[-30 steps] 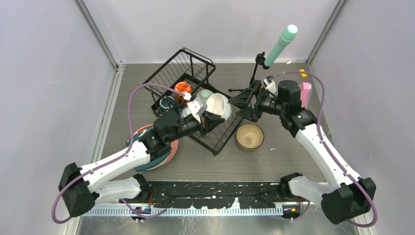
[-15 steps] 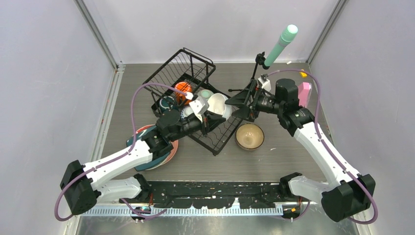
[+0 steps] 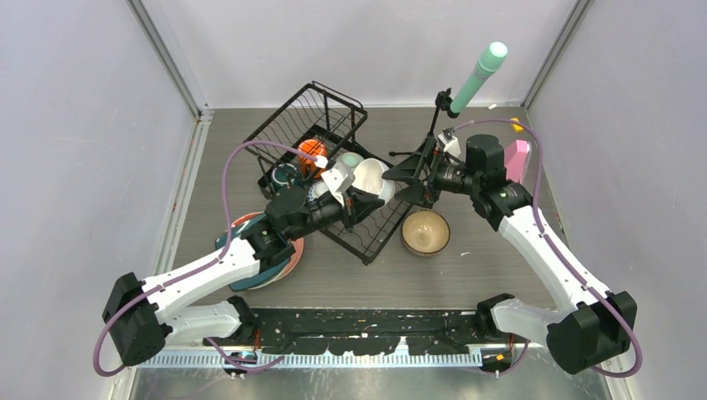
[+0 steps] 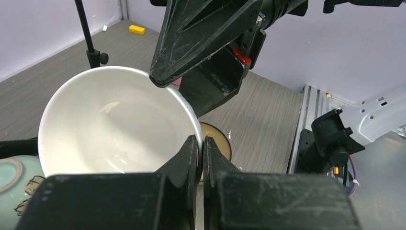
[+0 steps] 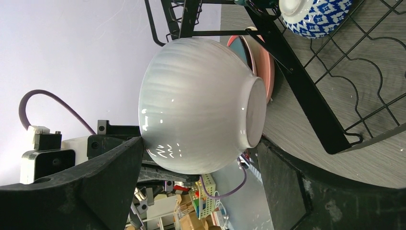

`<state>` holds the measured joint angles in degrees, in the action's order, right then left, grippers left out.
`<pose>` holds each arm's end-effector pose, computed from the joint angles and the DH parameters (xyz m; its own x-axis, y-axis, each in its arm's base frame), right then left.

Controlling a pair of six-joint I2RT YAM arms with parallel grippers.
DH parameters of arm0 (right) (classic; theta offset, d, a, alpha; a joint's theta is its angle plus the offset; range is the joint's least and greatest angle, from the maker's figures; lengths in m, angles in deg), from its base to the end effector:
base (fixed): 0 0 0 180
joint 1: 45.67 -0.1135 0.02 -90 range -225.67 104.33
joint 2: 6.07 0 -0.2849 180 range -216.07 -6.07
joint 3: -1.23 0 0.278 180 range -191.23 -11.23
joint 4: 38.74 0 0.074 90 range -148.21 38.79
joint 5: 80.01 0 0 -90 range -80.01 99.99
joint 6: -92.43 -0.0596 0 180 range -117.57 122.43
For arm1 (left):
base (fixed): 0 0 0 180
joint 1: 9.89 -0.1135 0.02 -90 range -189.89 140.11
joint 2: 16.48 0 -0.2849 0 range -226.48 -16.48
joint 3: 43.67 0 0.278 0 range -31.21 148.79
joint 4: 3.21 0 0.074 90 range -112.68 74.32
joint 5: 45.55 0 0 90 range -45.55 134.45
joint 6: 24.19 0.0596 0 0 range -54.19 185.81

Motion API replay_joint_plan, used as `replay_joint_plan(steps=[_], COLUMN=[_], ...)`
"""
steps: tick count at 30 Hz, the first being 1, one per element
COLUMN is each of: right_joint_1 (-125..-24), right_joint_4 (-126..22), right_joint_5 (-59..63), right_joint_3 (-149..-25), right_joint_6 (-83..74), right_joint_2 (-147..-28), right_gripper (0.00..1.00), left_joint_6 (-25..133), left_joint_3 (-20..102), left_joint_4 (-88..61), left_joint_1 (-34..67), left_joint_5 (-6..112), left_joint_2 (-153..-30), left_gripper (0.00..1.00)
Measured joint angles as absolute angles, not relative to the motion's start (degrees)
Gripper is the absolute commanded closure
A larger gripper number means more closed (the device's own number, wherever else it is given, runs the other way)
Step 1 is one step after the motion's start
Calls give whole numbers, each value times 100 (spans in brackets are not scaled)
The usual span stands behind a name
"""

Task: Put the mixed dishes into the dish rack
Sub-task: Turn the bowl upside down on the dish rack.

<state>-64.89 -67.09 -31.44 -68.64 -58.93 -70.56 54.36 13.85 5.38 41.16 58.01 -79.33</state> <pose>0.2546 0.1305 0.3504 -0.8981 0.3838 -0.2147 -0.0706 0.3560 0.9318 0.1768 -0.2409 0.3487 -0.1443 -0.1285 -0.9812 0.8923 0.4118 -0.1851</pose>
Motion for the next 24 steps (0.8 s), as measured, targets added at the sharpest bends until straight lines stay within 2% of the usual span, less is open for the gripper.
replay_joint_plan(steps=[10,15,17,24], right_joint_1=[-6568,-6583,-6583,-6586], right_joint_4=[-6372,-6278,-6267,-6261], right_joint_5=[-3147,-3142,-3136,-3112], right_joint_3=[-6754,-6713,-6708,-6691], right_joint_6=[-5898,-5898,-5891,-5871], right_joint_2=[-7157,-7213,-7213,-7213], right_gripper=[7,17,18,11], left_joint_6=[5200,5122,5119,5124], left_joint_3=[1385,1385,1385,1345], left_joint_4=[792,822,820,844], left_joint_1=[4103,4103,4103,4100], left_joint_5=[6040,6079,6075,6053], left_joint_2=[-8101,-8151,-8151,-8151], left_gripper=[100,100,100,100])
